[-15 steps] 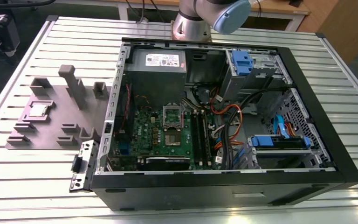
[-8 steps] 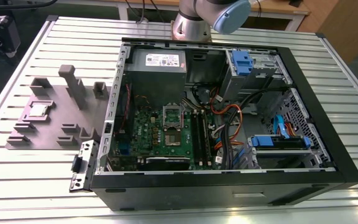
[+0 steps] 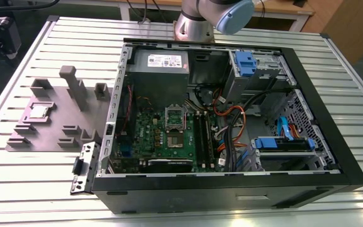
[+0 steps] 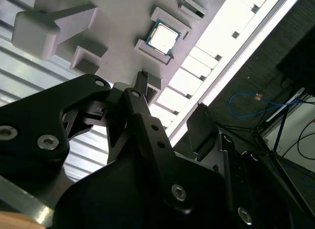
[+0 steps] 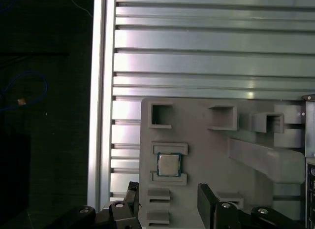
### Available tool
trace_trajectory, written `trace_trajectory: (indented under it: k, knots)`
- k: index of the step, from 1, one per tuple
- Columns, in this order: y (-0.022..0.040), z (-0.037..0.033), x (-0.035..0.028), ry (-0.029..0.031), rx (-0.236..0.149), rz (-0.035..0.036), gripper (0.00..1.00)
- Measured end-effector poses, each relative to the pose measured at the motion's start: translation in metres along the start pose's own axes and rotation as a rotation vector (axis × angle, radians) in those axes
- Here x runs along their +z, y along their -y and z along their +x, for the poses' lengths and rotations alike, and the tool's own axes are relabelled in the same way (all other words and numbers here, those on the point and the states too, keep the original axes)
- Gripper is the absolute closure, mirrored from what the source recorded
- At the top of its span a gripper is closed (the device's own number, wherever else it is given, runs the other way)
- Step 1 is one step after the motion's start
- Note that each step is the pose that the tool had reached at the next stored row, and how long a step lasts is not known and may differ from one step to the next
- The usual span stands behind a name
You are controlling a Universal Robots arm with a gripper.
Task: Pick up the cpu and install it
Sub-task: 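Pick up the cpu and move it towards the insertion slot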
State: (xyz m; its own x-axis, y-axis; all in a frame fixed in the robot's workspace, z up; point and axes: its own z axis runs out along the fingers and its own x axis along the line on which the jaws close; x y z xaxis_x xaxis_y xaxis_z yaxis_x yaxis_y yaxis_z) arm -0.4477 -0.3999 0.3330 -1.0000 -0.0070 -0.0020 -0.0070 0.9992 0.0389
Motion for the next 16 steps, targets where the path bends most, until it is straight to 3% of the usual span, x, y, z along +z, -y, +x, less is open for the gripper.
trace_trajectory:
  k: [9, 16]
  knots:
    - [0.0002, 0.0, 0.0038, 0.0001, 0.0, -0.0001, 0.41]
    - [0.0048, 0.0, 0.0153, -0.0008, 0.0, 0.0, 0.41]
